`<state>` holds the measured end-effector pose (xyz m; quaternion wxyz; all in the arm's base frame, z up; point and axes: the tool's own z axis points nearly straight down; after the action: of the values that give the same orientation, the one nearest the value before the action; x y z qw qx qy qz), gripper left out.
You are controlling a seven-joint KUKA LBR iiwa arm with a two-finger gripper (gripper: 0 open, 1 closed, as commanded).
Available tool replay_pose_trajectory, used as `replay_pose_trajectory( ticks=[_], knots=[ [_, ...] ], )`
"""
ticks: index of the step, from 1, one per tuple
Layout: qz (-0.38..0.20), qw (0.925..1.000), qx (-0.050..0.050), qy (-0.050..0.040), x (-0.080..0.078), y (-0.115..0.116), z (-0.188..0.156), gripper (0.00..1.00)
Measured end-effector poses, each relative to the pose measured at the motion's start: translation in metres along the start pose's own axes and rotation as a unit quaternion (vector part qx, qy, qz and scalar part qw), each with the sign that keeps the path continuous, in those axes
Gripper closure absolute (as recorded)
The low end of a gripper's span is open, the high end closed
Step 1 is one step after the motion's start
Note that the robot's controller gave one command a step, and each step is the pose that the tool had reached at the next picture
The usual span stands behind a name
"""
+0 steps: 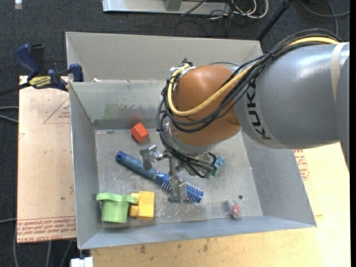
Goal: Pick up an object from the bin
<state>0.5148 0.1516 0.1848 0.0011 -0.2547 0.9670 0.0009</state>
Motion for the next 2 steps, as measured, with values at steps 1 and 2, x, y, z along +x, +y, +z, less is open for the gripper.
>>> replay_pose_trajectory(
  ticks=[1, 2],
  knots=[
    [0.072, 0.9974, 0.001, 0.0024, -0.002, -0.051, 0.046, 0.0],
    [0.114, 0.9934, -0.001, 0.0034, -0.004, -0.055, 0.119, 0.0]
  ],
)
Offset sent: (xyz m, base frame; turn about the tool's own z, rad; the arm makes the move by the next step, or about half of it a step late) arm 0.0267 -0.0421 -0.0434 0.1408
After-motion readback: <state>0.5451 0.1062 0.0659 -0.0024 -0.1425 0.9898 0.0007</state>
